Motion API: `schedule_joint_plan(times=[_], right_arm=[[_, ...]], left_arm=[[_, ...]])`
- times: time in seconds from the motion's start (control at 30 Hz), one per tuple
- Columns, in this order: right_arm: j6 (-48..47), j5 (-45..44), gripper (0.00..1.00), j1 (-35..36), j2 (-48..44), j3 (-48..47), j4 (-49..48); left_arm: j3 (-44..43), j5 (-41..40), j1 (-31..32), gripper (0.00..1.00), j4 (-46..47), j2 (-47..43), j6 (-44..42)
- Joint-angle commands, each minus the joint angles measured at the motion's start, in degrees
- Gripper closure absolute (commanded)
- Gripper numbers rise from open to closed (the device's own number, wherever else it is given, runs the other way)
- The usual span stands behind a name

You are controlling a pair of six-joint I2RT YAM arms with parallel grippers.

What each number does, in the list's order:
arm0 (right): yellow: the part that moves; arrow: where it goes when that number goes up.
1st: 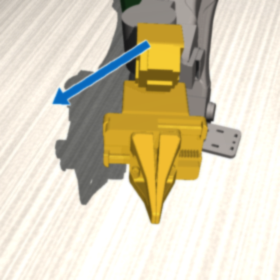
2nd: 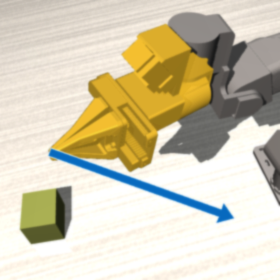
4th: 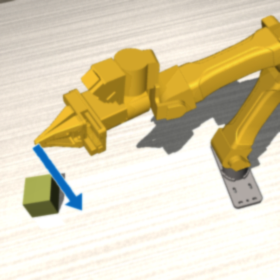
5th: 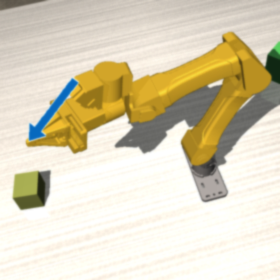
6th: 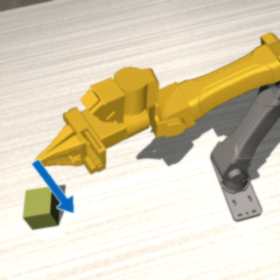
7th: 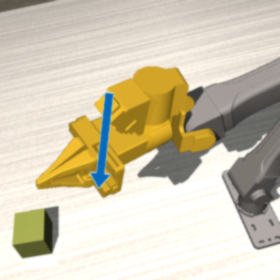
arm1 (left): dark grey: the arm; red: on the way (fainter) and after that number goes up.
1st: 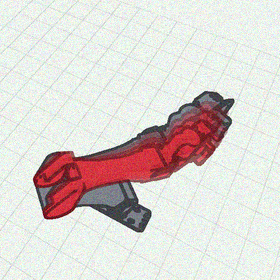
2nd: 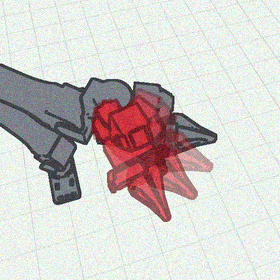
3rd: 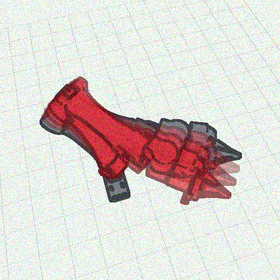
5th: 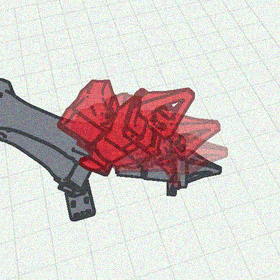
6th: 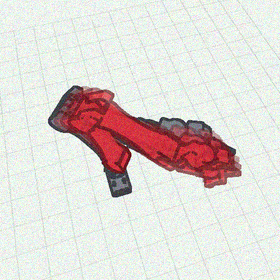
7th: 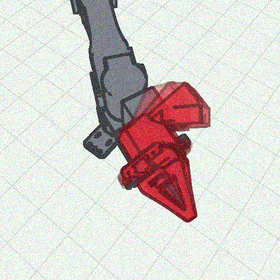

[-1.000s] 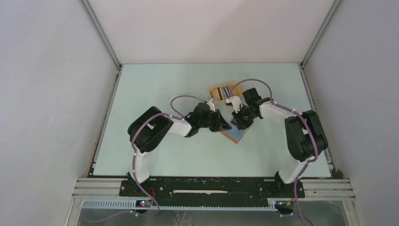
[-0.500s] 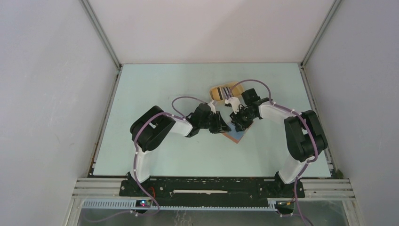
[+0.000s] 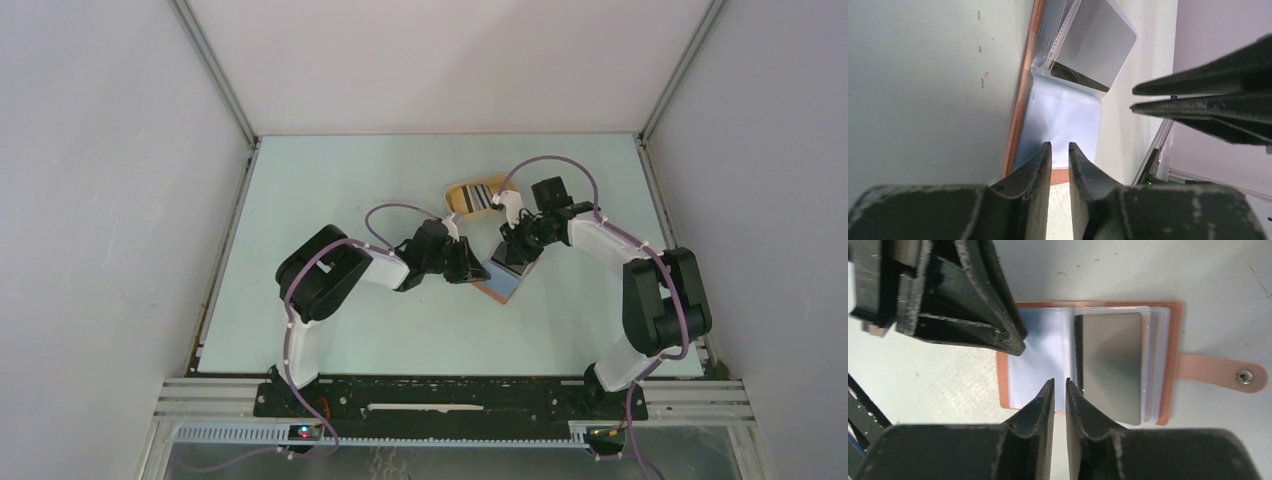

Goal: Put the credit cards into the card holder
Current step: Insert the credit card into the card holder.

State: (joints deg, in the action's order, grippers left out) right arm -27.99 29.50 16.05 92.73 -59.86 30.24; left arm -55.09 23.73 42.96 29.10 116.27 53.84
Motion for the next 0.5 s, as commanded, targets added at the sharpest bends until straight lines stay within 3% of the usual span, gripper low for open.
schedule_joint_plan(times=[0.0,0.27,0.47], right_arm=[[0.0,-2.2,0.80,-1.4,3.2,-3.2,-0.6],[2.3,-9.5,0.83,-3.1,5.8,-4.2,-2.7],[2.0,-6.7,0.82,-5.0,3.5,-4.2,-1.1]], left_arm=[[-0.5,-1.7,0.3,0.75,-6.1,-1.0,-3.4],[2.0,-3.2,0.3,0.76,-7.3,-2.7,-4.1],[1.8,-6.8,0.3,0.75,-11.7,-7.6,-7.1]])
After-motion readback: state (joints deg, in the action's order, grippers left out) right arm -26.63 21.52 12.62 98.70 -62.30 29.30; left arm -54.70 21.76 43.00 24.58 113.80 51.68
